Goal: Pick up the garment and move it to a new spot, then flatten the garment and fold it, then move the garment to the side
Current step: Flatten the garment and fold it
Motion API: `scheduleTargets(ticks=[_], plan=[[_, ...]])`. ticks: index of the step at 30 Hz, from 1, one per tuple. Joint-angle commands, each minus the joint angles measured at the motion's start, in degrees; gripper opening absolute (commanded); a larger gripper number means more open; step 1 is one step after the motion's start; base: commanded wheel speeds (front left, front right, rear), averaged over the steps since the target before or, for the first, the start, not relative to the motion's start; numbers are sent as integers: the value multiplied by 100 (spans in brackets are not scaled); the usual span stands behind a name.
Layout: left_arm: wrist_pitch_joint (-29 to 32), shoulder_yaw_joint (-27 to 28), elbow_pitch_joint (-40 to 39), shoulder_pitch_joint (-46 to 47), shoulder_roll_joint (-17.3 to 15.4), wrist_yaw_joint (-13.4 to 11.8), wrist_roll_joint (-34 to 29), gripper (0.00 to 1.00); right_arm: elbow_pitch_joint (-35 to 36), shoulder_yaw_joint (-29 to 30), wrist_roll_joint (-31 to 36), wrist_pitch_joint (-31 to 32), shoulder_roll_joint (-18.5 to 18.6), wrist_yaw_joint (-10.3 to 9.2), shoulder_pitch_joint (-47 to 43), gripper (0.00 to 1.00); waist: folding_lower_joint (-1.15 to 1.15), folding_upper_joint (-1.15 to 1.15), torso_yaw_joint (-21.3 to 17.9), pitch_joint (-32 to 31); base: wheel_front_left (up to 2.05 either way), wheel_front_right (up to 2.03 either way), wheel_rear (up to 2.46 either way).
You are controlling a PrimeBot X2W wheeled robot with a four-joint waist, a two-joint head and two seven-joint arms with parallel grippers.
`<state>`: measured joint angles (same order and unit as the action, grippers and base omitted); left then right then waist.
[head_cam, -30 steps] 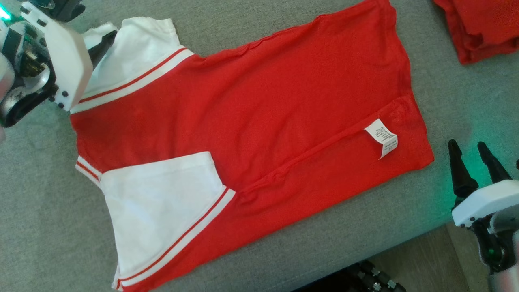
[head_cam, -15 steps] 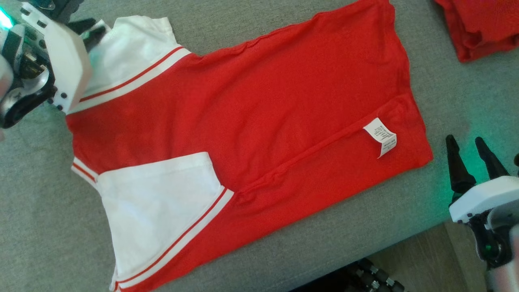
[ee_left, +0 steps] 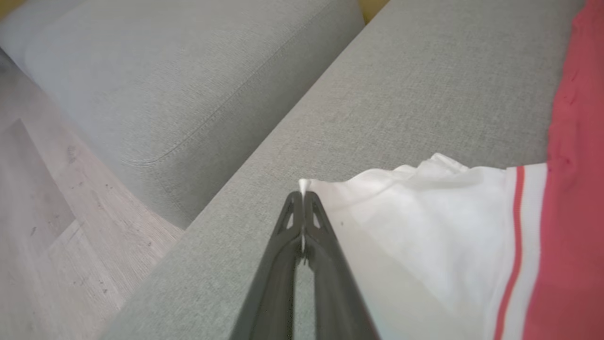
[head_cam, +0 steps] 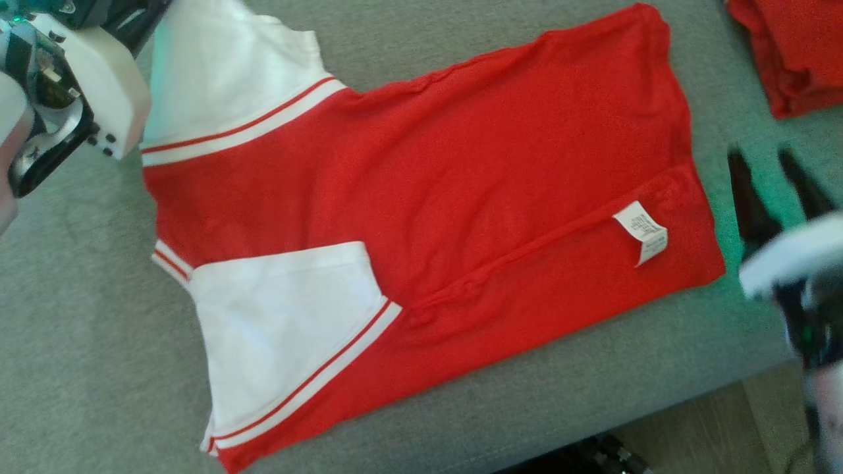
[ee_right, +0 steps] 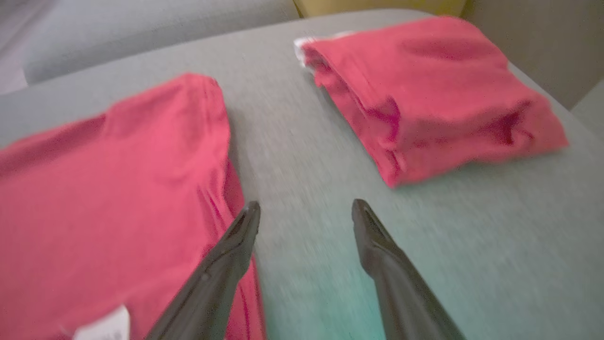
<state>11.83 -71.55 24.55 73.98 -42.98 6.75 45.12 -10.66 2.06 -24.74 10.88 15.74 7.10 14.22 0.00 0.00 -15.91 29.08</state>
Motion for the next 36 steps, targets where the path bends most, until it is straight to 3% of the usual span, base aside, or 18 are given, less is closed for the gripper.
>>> scheduleTargets(ticks=[1, 6, 16, 29, 30, 36], plan=[[-169, 349, 21, 320, -95, -74, -74, 0, 206, -173, -106, 67, 217, 39, 318, 100, 0, 0, 107, -60, 0, 0, 0], [-471, 379, 235, 357, 35, -82, -127, 0, -293, -732, -359, 471, 421, 39, 1384, 100, 0, 0, 304, -82, 0, 0, 0], [-594, 321, 253, 604, 104, -29, -249, 0, -2077, -1476, -585, 817, 616, 39, 3030, 100, 0, 0, 691, 6, 0, 0, 0], [-635, 280, 246, 647, 70, -9, -217, 0, -2925, -2285, -755, 620, 721, 39, 3772, 100, 0, 0, 782, 56, 0, 0, 0], [-635, 277, 253, 643, 70, -9, -211, 0, -2956, -2326, -775, 606, 729, 39, 3797, 95, 0, 0, 782, 53, 0, 0, 0], [-627, 259, 274, 650, 81, -12, -209, 0, -3147, -2469, -835, 571, 797, 39, 3918, 94, 0, 0, 795, 61, 0, 0, 0]])
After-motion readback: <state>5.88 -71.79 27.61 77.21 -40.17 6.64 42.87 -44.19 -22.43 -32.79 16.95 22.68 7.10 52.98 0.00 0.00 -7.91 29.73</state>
